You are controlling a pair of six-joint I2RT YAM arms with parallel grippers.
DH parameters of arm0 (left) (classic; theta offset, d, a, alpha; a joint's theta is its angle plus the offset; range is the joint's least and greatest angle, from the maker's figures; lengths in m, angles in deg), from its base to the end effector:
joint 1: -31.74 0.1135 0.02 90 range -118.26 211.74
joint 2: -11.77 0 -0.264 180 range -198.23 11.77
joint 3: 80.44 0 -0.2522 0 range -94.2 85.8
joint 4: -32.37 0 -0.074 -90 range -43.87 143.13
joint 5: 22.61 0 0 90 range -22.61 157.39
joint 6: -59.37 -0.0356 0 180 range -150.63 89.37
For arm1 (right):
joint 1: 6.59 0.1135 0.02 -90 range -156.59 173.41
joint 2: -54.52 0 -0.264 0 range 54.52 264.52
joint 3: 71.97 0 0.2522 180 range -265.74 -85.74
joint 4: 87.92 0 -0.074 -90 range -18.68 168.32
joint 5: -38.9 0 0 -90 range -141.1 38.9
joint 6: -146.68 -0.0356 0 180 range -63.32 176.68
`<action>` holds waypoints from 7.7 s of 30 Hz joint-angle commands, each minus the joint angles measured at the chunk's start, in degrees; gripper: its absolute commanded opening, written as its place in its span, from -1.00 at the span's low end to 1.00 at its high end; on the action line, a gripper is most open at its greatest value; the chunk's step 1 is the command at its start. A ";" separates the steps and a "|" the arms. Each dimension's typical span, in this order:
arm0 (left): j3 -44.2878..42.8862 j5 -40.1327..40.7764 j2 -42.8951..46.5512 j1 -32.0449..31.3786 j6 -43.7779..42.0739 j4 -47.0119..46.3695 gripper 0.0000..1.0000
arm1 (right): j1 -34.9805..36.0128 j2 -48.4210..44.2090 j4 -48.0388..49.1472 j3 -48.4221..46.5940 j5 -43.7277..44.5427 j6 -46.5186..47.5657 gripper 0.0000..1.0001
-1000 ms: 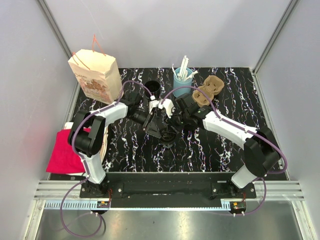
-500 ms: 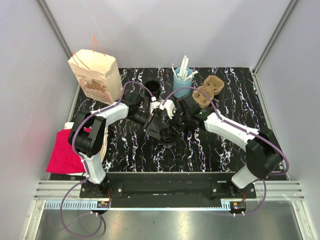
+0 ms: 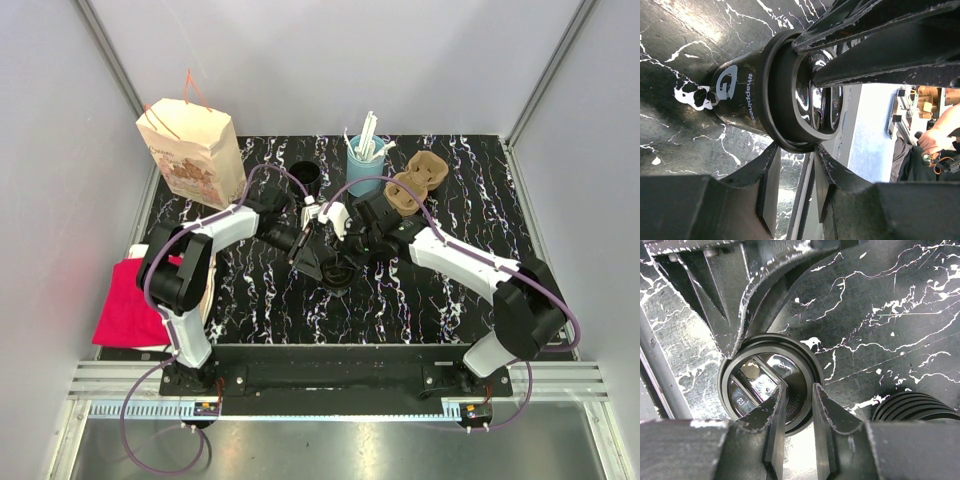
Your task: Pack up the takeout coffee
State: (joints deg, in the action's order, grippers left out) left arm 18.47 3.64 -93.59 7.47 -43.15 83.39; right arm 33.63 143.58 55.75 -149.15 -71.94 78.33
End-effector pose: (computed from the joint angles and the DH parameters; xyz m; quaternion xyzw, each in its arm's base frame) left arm 0.2992 -0.1699 0.1776 0.3299 0.7778 -0.5321 0.0545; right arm 0.2468 0.2253 0.2456 -0.5277 0.7550 0.2234 0.3189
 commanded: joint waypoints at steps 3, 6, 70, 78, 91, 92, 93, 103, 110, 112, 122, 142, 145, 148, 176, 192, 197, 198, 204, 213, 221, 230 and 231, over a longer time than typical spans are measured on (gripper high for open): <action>0.53 12.85 -3.80 -3.85 -3.57 -1.92 -0.46 | 1.17 0.68 -1.78 2.07 1.86 1.38 -0.56; 0.10 14.52 -4.33 -4.29 -3.22 -1.75 -0.47 | 1.17 0.68 -2.04 2.25 2.03 1.64 -0.56; -11.07 12.24 3.05 -2.45 -7.61 6.25 0.25 | 3.28 -2.66 -3.97 3.22 5.73 8.32 -0.49; -12.56 10.31 7.10 0.62 -10.07 9.15 0.39 | 3.28 -3.89 -5.82 -0.74 5.11 8.58 -0.09; -15.99 11.62 13.16 6.34 -11.13 11.52 0.82 | 3.19 -3.80 -7.75 -7.15 6.42 8.67 0.75; -16.25 11.89 13.51 7.39 -11.13 11.70 0.85 | 3.19 -3.98 -7.75 -7.51 6.77 8.59 0.82; -16.78 12.15 13.95 7.92 -11.13 11.87 0.98 | 3.19 -4.15 -7.75 -7.94 7.13 8.59 0.84; -17.31 18.65 19.14 14.94 -10.07 12.75 0.98 | 2.22 -7.31 -16.44 -13.84 4.42 11.31 0.99; -16.61 20.32 21.78 22.68 -8.50 13.46 0.98 | 1.96 -11.71 -18.13 -8.92 5.47 13.16 0.93; -15.99 21.03 22.22 24.18 -7.53 13.02 0.98 | 1.96 -12.68 -18.13 -7.78 3.19 12.28 0.79; -8.96 25.69 27.05 26.47 -5.07 7.93 0.98 | 3.89 -9.52 -11.45 -5.57 2.03 -1.32 0.38; -5.71 21.47 26.70 31.57 -2.52 4.49 0.98 | 11.19 -0.91 -13.21 -7.68 9.24 -7.23 0.10; -5.62 21.21 26.61 31.83 -2.52 4.23 0.98 | 11.54 -0.03 -12.59 -8.65 9.41 -7.93 0.06; -5.44 20.94 26.52 32.01 -2.43 4.05 0.98 | 11.80 1.29 -12.50 -9.44 10.03 -8.55 -0.02; -4.92 19.27 26.17 32.53 -2.34 3.61 0.98 | 13.47 -0.20 -15.84 -13.13 15.39 -2.15 -1.00; -4.92 18.66 26.26 32.71 -1.99 3.79 0.98 | 4.17 -11.08 -20.23 -17.79 19.17 4.01 -1.00; -4.83 18.48 26.43 32.71 -1.90 3.61 0.98 | -1.37 -16.62 -21.29 -16.92 20.58 5.51 -1.00; -4.74 18.48 26.44 32.80 -1.99 3.61 0.98 | -3.29 -17.42 -21.90 -16.65 20.58 5.68 -1.00; -4.74 18.13 26.17 32.80 -1.90 3.70 0.98 | -13.58 -22.87 -24.80 -13.05 22.51 7.53 -1.00; -4.57 17.43 26.52 32.80 -1.64 3.53 0.98 | -39.33 -19.10 -29.99 -9.27 11.71 14.29 -1.00; -4.21 17.60 26.79 32.80 -1.11 3.09 0.98 | -49.45 -9.44 -25.43 -8.56 3.44 17.28 -1.00; -4.12 17.52 26.88 32.80 -1.11 2.74 0.98 | -51.48 -2.93 -18.40 -8.48 1.24 17.02 -1.00; -4.04 17.52 26.88 32.80 -1.02 2.65 0.98 | -51.48 -2.75 -17.95 -8.22 1.07 16.76 -1.00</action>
State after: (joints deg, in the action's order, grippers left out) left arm 14.23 22.68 -68.08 39.91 -44.37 88.42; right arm -17.53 140.74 32.23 -157.44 -68.05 94.60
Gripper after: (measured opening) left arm 0.987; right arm 0.014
